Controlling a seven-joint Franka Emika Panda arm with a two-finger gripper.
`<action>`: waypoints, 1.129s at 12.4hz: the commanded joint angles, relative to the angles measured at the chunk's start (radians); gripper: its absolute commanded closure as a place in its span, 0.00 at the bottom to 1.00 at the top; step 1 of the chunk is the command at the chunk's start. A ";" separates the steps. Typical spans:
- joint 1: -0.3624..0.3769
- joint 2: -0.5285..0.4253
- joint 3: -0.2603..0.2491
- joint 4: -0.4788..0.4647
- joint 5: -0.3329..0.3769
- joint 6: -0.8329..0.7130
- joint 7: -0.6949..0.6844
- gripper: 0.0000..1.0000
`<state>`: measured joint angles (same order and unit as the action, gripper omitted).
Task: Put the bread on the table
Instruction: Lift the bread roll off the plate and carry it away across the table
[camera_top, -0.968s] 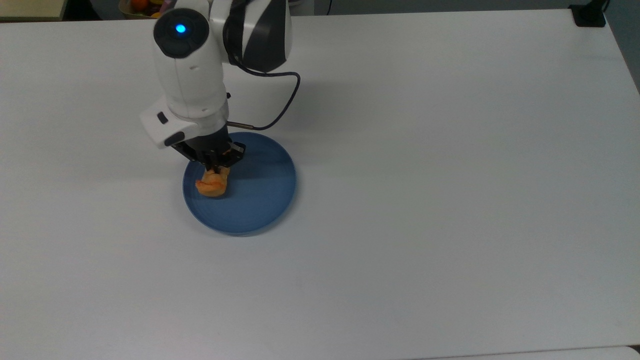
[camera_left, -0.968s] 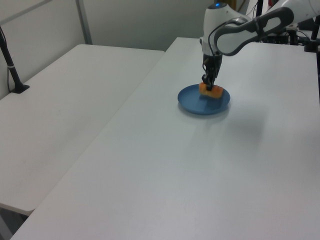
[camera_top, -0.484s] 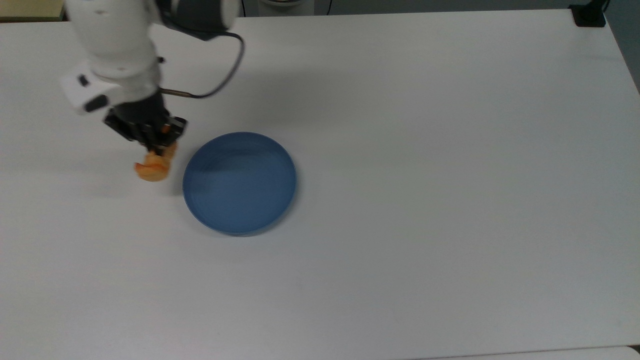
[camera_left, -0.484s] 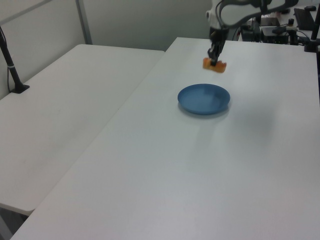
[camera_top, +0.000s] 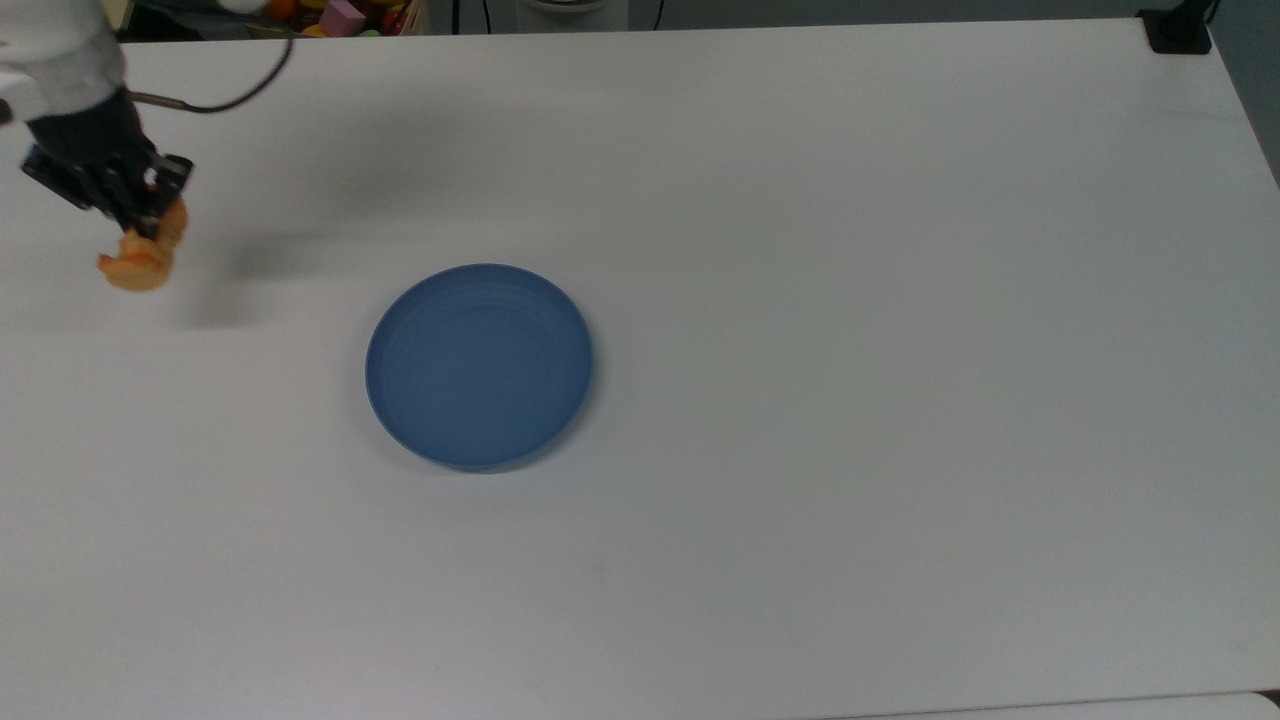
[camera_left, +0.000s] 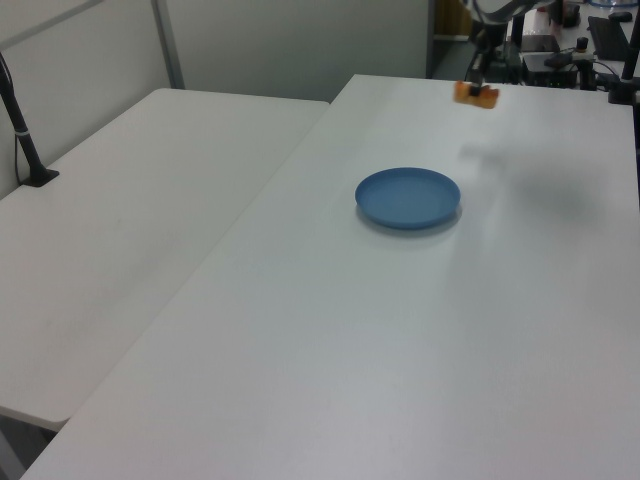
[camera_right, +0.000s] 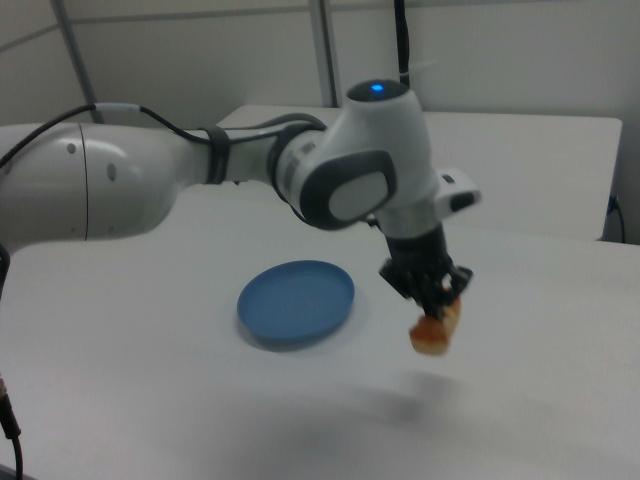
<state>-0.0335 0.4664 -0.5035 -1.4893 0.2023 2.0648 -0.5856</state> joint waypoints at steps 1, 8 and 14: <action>0.006 -0.011 -0.140 -0.100 0.084 -0.006 -0.250 1.00; -0.042 0.038 -0.165 -0.292 0.086 0.278 -0.402 0.78; -0.051 0.043 -0.167 -0.306 0.086 0.281 -0.385 0.00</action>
<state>-0.0924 0.5289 -0.6622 -1.7712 0.2725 2.3235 -0.9543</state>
